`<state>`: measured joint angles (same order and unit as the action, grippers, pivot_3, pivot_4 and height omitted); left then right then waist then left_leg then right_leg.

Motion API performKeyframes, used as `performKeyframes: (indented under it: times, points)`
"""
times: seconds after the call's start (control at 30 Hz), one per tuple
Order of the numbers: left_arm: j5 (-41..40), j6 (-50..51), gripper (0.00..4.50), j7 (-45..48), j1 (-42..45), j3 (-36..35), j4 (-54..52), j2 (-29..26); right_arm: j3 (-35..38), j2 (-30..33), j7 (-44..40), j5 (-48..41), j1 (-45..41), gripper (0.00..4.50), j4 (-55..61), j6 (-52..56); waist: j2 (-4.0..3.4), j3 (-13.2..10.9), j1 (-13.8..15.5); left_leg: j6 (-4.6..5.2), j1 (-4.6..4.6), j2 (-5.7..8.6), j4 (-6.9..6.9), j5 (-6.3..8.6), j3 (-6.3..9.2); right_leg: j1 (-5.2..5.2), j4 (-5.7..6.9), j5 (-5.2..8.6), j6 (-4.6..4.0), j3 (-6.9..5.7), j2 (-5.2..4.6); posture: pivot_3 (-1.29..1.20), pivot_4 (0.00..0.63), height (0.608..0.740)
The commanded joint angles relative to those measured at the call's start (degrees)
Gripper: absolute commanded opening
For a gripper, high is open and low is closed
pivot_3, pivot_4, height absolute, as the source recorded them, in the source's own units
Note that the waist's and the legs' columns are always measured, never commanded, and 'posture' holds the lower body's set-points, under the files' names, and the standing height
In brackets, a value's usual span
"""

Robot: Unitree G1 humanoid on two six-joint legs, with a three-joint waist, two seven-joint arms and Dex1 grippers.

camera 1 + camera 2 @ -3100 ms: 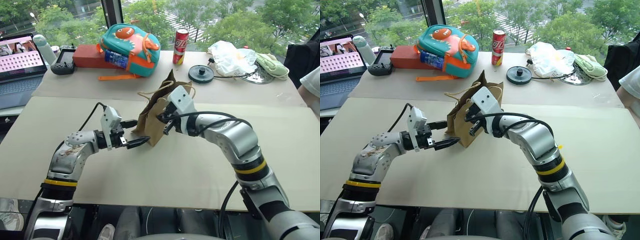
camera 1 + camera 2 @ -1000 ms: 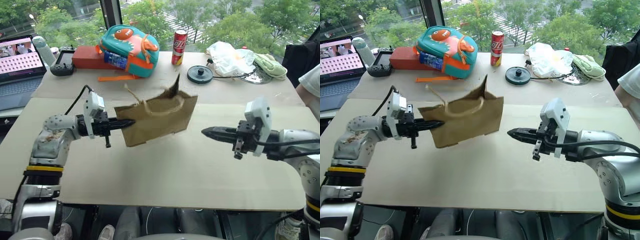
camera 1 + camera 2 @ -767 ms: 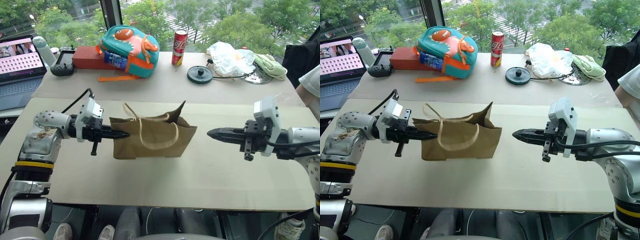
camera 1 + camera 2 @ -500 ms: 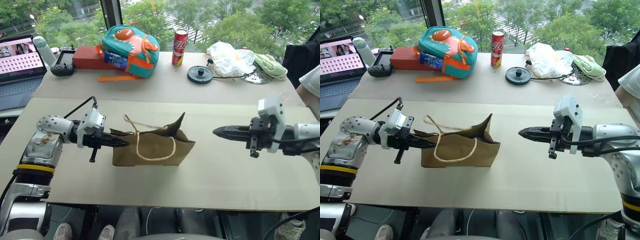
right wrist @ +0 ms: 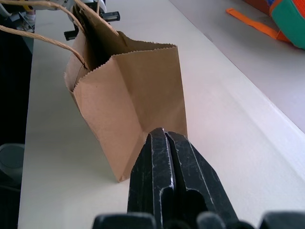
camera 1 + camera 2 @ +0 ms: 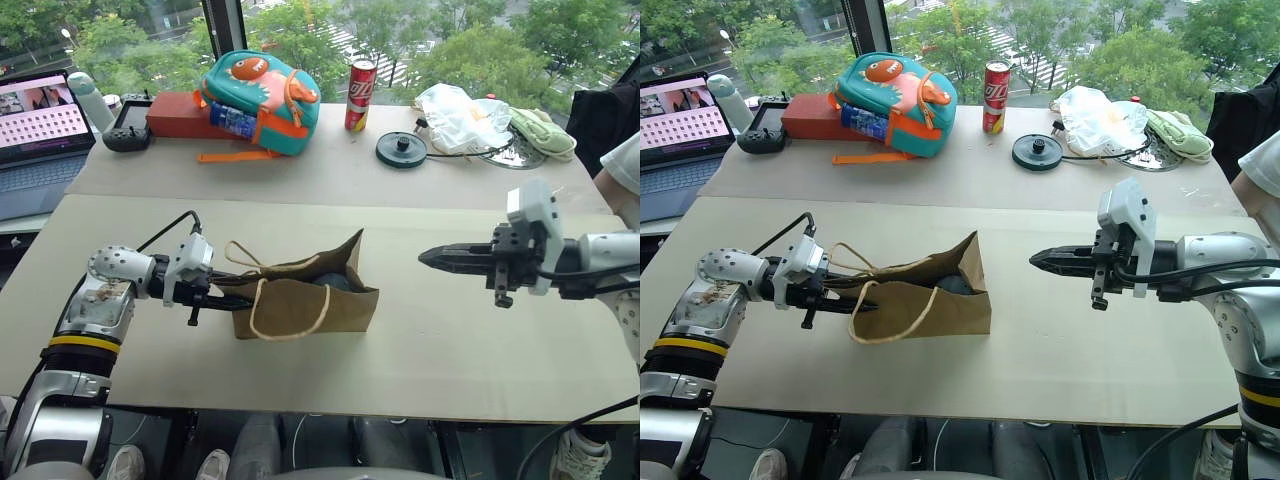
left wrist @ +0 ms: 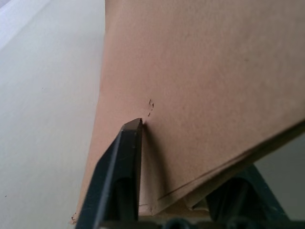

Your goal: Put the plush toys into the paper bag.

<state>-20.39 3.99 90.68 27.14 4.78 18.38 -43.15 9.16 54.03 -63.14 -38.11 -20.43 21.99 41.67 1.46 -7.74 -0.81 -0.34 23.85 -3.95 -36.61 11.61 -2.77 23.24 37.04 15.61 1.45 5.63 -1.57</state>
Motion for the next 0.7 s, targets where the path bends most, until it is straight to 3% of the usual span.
performKeyframes:
  times: [0.03,0.1,0.3,0.47,0.6,0.7]
  points:
    - [-1.9,4.1,3.24,0.1,0.9,-2.1,-3.1,-2.2,0.0,0.7,-0.2,0.8,-1.6,0.0,0.1,-1.9,0.0,0.0,0.0,0.0,0.0,0.0,0.0,0.0,0.0,0.01,0.0,0.0,0.0,0.0,0.0,0.0,0.15,0.728]
    - [-3.0,6.9,3.91,0.4,0.7,-2.7,-4.9,-3.2,-0.4,0.7,-0.3,1.4,-1.7,0.0,-0.1,-2.1,0.0,0.0,-0.1,0.0,0.0,-0.02,0.0,0.0,0.0,0.02,0.01,0.0,0.0,0.0,0.01,0.0,0.15,0.728]
    - [-8.7,18.5,3.91,-0.1,1.1,-6.9,-12.7,-9.0,-0.6,1.5,-0.8,1.5,-1.9,0.0,0.8,-2.0,-0.01,0.0,-0.1,0.0,0.0,-0.02,0.0,0.0,0.0,0.03,0.03,0.02,0.0,0.0,0.01,0.0,0.15,0.728]
    - [-16.1,30.4,3.91,1.3,-0.9,-12.9,-19.7,-17.5,0.4,3.2,-0.8,0.0,-1.6,0.0,3.9,-0.6,-0.02,0.0,-0.2,0.0,0.0,-0.05,0.0,0.0,0.0,0.06,0.03,0.04,-0.02,-0.01,0.01,0.0,0.15,0.728]
    - [-20.8,36.5,3.91,1.8,-0.7,-17.5,-17.2,-25.2,0.9,3.9,0.0,-2.1,-2.9,0.0,6.6,0.8,-0.04,-0.1,-0.3,0.02,-0.03,-0.06,0.01,0.01,-0.01,0.08,0.11,0.12,-0.07,-0.03,0.01,0.0,0.15,0.728]
    - [-21.3,37.9,3.91,1.8,0.4,-18.3,-15.2,-26.7,0.7,3.8,0.7,-3.5,-4.6,0.0,7.2,1.6,-0.08,-0.1,-0.2,0.02,-0.06,-0.09,0.01,0.02,-0.02,0.11,0.14,0.28,0.09,-0.05,0.03,0.0,0.15,0.728]
